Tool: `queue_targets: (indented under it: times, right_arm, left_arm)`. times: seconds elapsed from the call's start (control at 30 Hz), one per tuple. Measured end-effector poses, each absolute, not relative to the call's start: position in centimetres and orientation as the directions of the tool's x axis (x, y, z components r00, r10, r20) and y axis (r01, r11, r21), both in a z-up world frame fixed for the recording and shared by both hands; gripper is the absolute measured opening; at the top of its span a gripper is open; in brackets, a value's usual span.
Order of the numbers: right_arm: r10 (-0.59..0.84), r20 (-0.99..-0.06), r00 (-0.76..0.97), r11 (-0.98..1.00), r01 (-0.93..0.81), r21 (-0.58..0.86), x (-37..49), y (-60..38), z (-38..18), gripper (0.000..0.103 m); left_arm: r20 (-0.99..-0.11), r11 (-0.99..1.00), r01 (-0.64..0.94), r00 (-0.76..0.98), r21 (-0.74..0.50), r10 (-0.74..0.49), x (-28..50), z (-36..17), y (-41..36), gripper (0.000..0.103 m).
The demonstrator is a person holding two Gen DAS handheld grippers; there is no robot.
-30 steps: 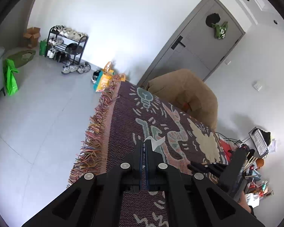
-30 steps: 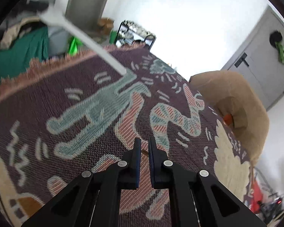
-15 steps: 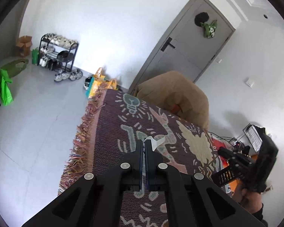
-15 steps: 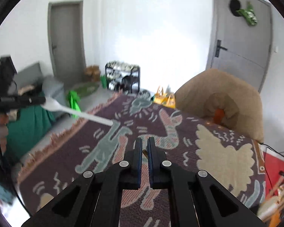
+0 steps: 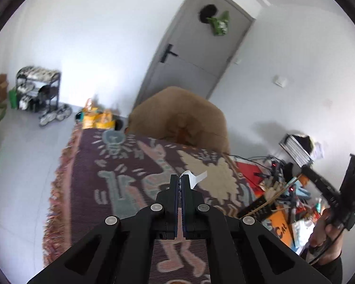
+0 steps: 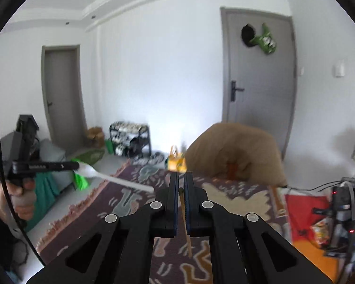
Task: Organize utensils
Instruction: 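Carry the fork over the holder with the left gripper while the right carries its stick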
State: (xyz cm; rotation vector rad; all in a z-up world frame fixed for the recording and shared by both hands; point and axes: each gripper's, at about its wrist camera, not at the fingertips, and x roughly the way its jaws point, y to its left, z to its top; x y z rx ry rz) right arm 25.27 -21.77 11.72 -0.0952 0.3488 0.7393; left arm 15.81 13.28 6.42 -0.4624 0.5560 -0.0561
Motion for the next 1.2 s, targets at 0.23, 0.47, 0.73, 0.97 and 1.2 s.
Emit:
queue_targets:
  times: [0.23, 0.47, 0.73, 0.97, 1.2]
  right_arm:
    - [0.582, -0.311, 0.751, 0.794, -0.607, 0.019, 24.5, -26.1, 14.2, 0.006]
    - [0.542, -0.295, 0.787, 0.829, -0.558, 0.034, 24.8, -28.6, 14.1, 0.006]
    - [0.515, -0.291, 0.807, 0.851, -0.521, 0.063, 25.8, -31.2, 13.0, 0.006]
    - [0.521, -0.274, 0.809, 0.851, -0.518, 0.088, 27.1, -31.9, 11.7, 0.006]
    - [0.539, -0.261, 0.801, 0.840, -0.533, 0.100, 27.9, -31.9, 11.8, 0.006]
  left_arm:
    - [-0.488, 0.928, 0.049, 0.840, -0.370, -0.239, 17.7, 9.4, 7.5, 0.001]
    - [-0.502, 0.944, 0.159, 0.814, -0.290, -0.292, 19.1, 11.4, 2.2, 0.001]
    - [-0.539, 0.950, 0.238, 0.783, -0.203, -0.311, 20.6, 12.1, -3.0, 0.001]
    - [-0.585, 0.950, 0.281, 0.752, -0.135, -0.305, 22.0, 12.1, -6.4, 0.001]
    - [-0.635, 0.945, 0.322, 0.720, -0.052, -0.280, 23.0, 12.6, -9.4, 0.001]
